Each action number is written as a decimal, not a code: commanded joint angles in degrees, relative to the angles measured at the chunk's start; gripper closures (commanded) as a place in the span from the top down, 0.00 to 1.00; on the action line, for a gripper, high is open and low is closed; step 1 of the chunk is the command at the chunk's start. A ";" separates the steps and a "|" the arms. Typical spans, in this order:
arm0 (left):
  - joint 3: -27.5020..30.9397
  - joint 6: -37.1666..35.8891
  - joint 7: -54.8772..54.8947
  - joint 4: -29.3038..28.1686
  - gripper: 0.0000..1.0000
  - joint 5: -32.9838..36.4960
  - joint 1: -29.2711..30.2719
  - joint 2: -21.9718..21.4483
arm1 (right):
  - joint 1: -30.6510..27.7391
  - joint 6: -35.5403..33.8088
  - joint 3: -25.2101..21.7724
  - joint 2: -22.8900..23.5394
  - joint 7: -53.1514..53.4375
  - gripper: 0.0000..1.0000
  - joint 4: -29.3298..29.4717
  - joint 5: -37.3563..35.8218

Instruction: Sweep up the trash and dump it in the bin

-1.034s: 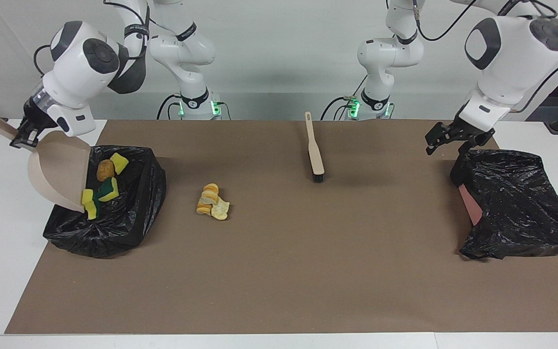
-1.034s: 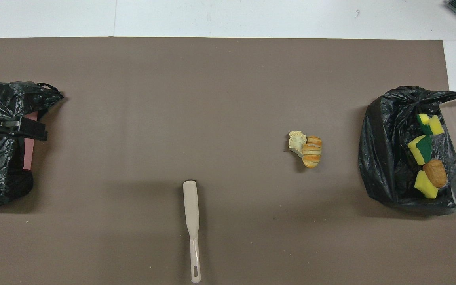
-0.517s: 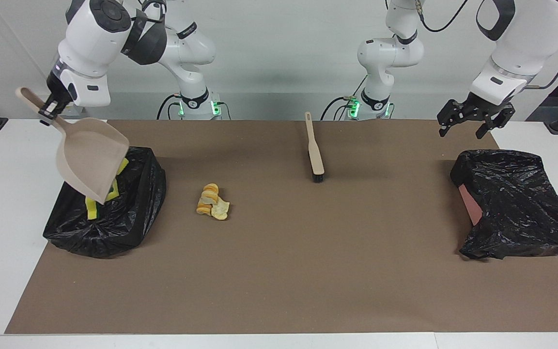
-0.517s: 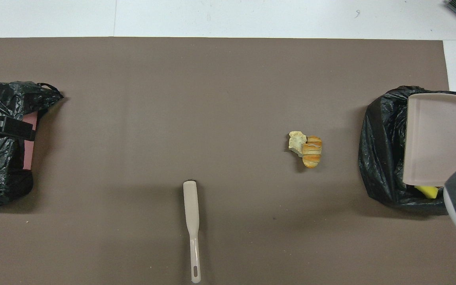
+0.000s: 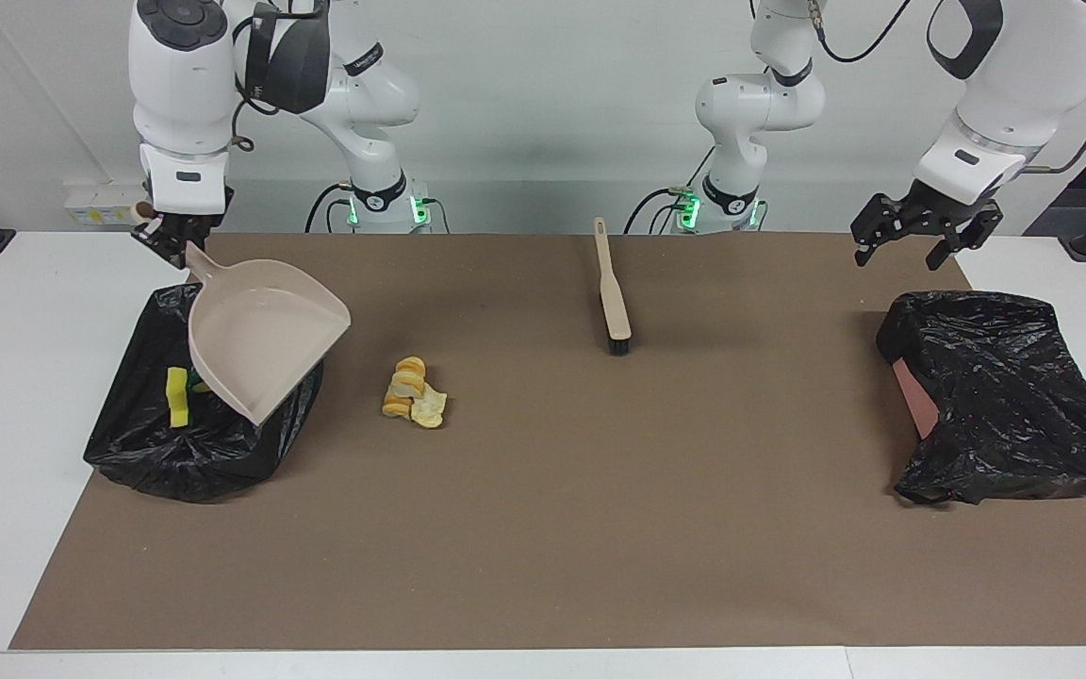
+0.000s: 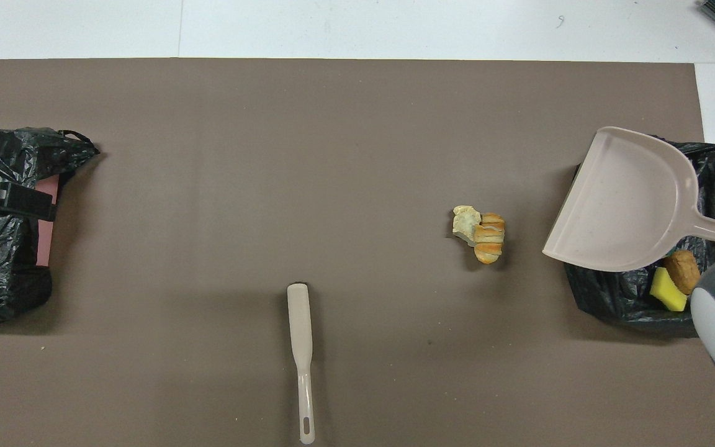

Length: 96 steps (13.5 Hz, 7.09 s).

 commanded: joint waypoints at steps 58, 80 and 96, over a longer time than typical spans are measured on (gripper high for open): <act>-0.73 31.95 -26.86 -0.28 1.00 0.09 -17.40 20.17 | 28.87 14.96 3.73 16.37 75.13 1.00 7.24 25.22; -0.73 31.00 -37.62 -2.58 0.64 -0.26 -29.98 27.21 | 51.73 40.69 3.91 12.92 92.09 0.94 -21.97 33.57; -0.29 22.65 -18.33 -2.14 0.00 0.88 -20.33 17.19 | 49.98 30.51 3.29 10.38 91.65 0.00 -18.28 32.43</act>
